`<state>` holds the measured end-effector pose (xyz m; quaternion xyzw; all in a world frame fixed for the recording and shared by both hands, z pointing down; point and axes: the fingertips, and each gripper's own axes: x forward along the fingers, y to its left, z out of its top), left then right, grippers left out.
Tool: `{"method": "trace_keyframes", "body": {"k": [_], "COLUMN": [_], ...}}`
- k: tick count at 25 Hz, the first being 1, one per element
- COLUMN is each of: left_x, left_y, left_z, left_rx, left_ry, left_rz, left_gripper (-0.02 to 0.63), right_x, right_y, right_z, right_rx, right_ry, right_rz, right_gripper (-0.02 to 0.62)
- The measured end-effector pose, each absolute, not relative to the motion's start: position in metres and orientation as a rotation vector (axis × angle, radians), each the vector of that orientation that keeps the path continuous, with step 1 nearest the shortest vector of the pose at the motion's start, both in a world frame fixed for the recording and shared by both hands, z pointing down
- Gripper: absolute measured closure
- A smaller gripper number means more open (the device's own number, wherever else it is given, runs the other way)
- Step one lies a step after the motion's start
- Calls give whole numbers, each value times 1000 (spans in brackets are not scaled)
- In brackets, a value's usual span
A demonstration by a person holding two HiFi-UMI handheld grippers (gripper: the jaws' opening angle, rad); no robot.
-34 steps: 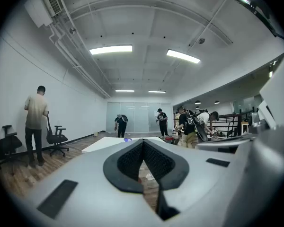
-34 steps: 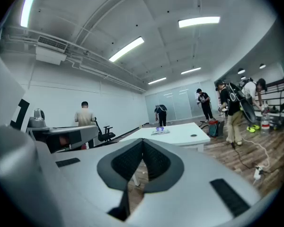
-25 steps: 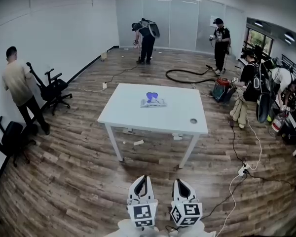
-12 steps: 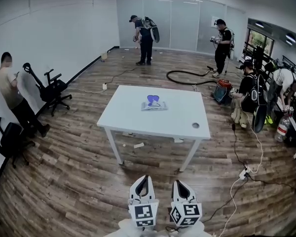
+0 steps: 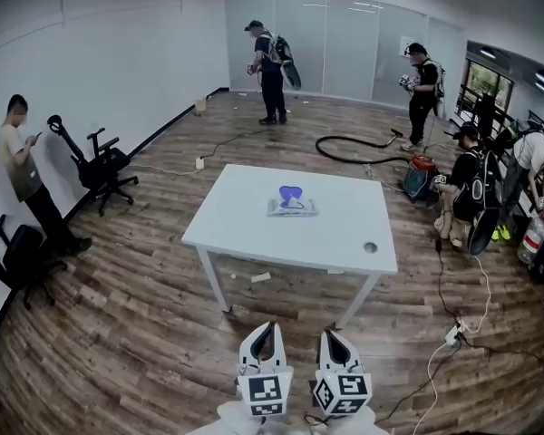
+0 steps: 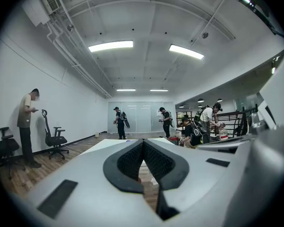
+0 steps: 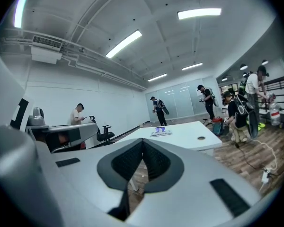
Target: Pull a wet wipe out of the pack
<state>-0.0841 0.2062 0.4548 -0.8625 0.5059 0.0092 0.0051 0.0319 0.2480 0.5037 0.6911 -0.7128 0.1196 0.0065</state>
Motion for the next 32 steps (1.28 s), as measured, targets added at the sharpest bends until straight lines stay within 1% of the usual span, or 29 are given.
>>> {"method": "trace_keyframes", "body": {"k": [8,21,32], "left_x": [-71,-76,-69], "left_y": [166,98,49], "left_z": [453,448,460], "left_rx": [-2702,-2696,-2733], "left_ry": [1584,1621,1606], "left_rz": [21,54,46], "left_gripper": [609,609,609], "right_x": [46,43,46], "right_y": [208,133,86], "right_z": [504,495,504], "right_rx": [2157,2130,2135], "right_ry": [-2225,-2253,-2229], "right_rz": [394,389,404], "right_gripper": [586,586,586]}}
